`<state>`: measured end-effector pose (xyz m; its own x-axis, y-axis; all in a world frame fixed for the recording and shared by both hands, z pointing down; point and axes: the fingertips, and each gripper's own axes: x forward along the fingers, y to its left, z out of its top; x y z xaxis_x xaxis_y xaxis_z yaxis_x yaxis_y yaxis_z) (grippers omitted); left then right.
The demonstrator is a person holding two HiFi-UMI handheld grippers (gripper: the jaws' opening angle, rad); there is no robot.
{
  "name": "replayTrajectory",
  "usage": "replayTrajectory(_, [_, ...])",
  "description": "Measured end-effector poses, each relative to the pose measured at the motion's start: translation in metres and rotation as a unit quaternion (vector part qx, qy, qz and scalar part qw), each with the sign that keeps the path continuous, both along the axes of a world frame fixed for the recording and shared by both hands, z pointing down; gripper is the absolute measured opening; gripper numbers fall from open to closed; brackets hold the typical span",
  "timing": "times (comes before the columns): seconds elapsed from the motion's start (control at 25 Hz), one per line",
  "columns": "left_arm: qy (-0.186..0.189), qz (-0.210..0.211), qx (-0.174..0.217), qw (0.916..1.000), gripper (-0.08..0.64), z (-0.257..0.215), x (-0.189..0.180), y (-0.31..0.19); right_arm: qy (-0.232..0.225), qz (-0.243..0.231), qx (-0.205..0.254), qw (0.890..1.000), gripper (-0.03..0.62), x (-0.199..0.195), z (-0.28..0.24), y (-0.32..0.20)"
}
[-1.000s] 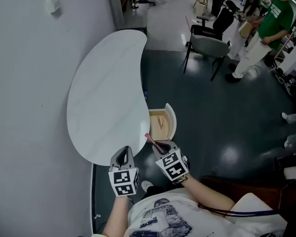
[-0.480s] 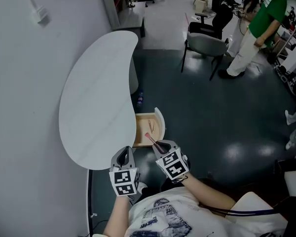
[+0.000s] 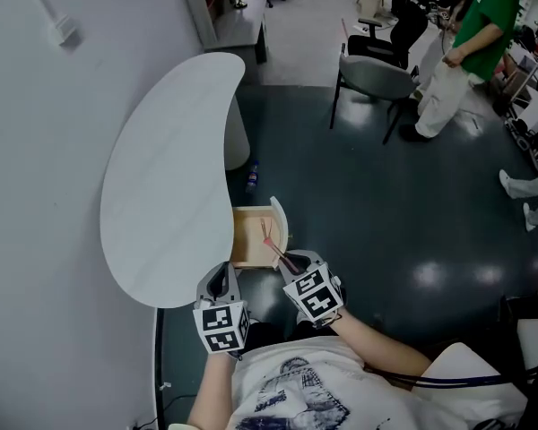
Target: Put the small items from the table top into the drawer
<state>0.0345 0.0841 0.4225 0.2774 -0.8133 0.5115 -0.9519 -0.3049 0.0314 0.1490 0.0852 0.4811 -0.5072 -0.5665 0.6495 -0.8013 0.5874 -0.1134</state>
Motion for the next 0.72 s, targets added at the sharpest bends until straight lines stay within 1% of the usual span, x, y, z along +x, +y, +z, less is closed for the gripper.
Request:
replayTrajectory(0.12, [-0.003, -0.003, -0.008, 1.0000, 0.034, 0.005, -0.001, -0.004, -0.001, 0.003, -0.010, 1.000, 0.060, 0.005, 0.006, -0.001])
replayTrajectory(0.32, [-0.004, 0.004, -0.017, 0.9998, 0.034, 0.015, -0.004, -0.023, 0.001, 0.008, -0.021, 1.000, 0.060, 0.001, 0.018, -0.014])
replayTrajectory(0.48, [-0.006, 0.022, -0.030, 0.9993, 0.034, 0.029, -0.005, -0.045, -0.001, 0.025, -0.034, 0.999, 0.060, -0.002, 0.032, -0.030])
replayTrajectory(0.72, [-0.005, 0.053, -0.047, 0.9975, 0.034, 0.051, -0.016, -0.088, 0.002, 0.058, -0.060, 0.997, 0.060, -0.012, 0.058, -0.062])
